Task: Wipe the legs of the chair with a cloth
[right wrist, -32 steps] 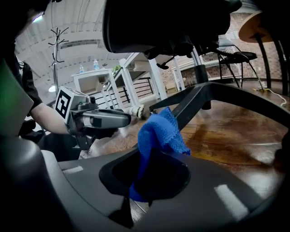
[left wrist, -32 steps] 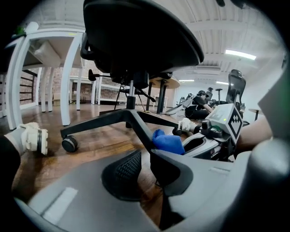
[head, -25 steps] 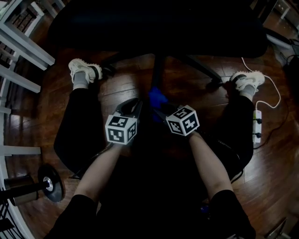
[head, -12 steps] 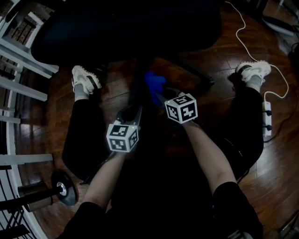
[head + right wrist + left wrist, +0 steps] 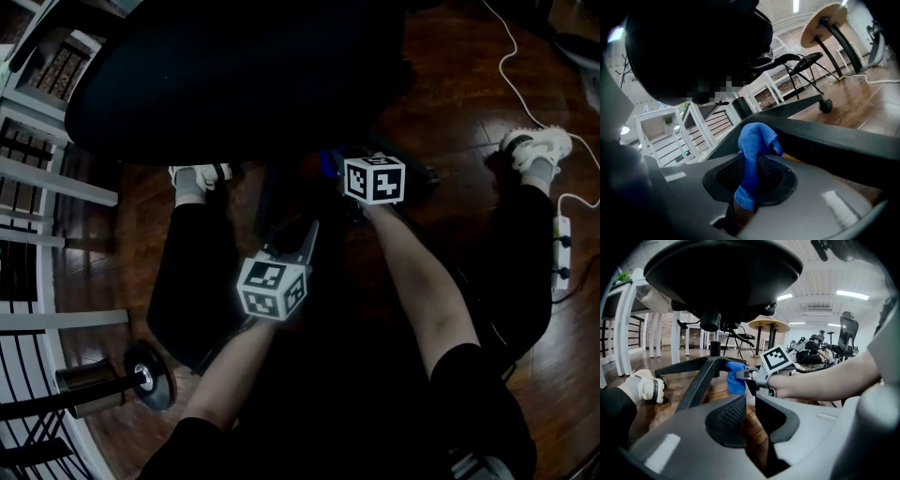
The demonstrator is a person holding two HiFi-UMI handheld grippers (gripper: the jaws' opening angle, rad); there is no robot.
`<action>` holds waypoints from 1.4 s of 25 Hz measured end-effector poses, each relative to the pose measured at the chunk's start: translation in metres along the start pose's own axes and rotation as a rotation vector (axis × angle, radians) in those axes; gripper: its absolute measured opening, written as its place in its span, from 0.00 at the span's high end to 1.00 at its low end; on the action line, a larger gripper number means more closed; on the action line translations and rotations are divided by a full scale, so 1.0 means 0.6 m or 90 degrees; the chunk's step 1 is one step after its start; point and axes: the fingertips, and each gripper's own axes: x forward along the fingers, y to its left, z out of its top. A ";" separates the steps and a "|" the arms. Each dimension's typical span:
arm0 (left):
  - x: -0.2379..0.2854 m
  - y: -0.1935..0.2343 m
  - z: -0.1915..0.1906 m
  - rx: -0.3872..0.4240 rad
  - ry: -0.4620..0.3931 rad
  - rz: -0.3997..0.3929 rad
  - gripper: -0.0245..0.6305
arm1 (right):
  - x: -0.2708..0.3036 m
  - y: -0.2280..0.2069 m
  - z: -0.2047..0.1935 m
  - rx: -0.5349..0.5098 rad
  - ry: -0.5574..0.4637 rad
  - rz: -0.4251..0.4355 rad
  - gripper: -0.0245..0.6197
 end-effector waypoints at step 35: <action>0.028 -0.066 -0.004 -0.068 -0.051 -0.090 0.87 | -0.268 -0.074 -0.012 0.138 -0.131 -0.130 0.85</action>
